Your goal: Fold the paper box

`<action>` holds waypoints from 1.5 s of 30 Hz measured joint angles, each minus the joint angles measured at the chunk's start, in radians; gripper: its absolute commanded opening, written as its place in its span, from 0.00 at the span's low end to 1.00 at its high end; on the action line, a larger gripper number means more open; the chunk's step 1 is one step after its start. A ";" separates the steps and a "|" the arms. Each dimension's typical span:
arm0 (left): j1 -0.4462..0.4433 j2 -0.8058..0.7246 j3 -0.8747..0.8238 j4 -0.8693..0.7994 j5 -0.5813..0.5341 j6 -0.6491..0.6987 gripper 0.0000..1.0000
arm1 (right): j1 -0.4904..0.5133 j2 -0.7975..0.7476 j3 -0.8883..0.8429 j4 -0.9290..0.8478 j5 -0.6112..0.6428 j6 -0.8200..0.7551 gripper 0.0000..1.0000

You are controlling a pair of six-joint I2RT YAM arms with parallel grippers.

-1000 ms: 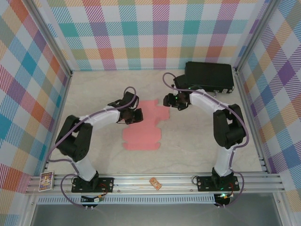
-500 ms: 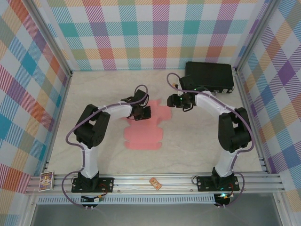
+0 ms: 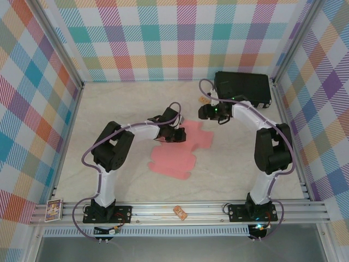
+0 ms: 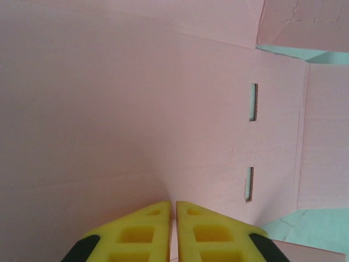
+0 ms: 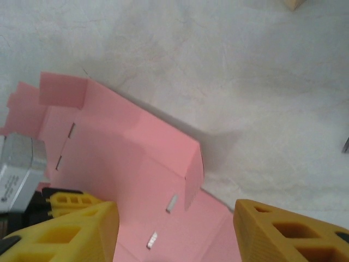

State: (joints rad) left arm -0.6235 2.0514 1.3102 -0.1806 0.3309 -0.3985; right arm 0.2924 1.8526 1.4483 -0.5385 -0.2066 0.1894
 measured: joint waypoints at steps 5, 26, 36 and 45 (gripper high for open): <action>-0.009 0.002 0.016 -0.021 0.020 0.003 0.17 | -0.016 0.100 0.091 -0.029 -0.033 -0.069 0.58; -0.011 -0.257 -0.108 -0.164 -0.167 -0.010 0.24 | -0.017 0.499 0.565 -0.296 -0.262 -0.453 0.56; -0.011 -0.261 -0.263 -0.149 -0.149 -0.058 0.22 | -0.017 0.608 0.705 -0.458 -0.278 -0.505 0.56; -0.017 -0.261 -0.267 -0.127 -0.138 -0.058 0.22 | -0.005 0.670 0.777 -0.549 -0.279 -0.536 0.54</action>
State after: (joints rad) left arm -0.6403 1.7901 1.0428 -0.3080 0.1928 -0.4564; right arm 0.2874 2.5229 2.2257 -1.0870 -0.4854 -0.3470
